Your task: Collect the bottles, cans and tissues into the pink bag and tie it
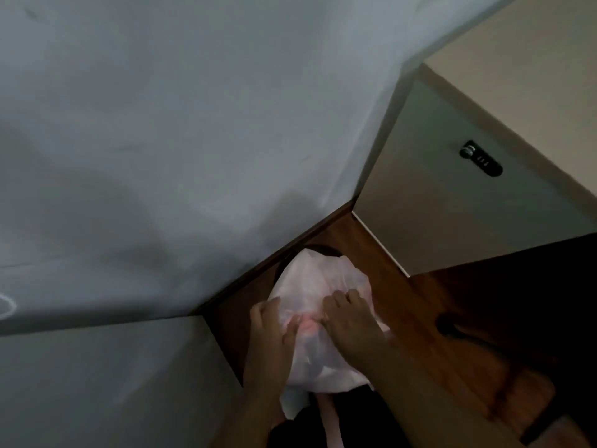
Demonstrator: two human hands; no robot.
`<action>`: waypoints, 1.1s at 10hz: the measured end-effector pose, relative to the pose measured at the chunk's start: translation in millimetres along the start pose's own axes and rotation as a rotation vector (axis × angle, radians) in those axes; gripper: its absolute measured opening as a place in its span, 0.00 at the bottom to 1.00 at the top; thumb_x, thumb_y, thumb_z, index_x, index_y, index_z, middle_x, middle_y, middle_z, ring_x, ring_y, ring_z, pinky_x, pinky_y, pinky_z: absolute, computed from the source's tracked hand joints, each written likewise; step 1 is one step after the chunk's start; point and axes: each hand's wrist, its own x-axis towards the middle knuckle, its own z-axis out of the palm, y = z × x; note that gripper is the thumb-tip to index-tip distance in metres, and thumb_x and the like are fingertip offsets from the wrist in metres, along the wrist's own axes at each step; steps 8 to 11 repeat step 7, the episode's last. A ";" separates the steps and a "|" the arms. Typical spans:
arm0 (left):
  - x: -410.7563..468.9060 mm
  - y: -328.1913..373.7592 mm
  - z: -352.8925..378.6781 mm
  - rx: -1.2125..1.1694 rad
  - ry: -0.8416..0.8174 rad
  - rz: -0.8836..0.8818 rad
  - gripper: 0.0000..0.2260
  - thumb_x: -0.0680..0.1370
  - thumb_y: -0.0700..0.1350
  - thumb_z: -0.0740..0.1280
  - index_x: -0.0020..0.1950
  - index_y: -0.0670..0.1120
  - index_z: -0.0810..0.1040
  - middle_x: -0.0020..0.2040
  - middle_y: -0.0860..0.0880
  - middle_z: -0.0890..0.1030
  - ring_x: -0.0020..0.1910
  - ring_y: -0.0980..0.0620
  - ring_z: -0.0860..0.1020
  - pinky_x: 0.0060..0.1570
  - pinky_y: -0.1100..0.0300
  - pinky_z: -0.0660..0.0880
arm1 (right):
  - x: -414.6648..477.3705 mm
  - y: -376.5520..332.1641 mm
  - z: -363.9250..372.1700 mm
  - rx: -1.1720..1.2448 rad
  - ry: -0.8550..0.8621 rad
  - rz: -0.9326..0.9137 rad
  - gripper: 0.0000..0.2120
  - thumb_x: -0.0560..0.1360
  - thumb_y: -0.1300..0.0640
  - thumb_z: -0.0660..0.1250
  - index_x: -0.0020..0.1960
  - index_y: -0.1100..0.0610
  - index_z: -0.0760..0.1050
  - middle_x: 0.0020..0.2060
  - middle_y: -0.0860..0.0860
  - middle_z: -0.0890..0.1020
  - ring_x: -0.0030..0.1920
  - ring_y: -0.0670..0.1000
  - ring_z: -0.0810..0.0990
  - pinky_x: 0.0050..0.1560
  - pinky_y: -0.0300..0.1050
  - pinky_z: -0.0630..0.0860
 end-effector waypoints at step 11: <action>107.2 -61.6 83.3 0.307 -0.101 -0.044 0.44 0.71 0.77 0.48 0.80 0.54 0.53 0.80 0.46 0.57 0.79 0.44 0.54 0.75 0.46 0.56 | 100.2 71.8 95.6 0.288 0.000 0.130 0.31 0.74 0.38 0.58 0.75 0.46 0.63 0.70 0.56 0.69 0.70 0.63 0.66 0.70 0.64 0.58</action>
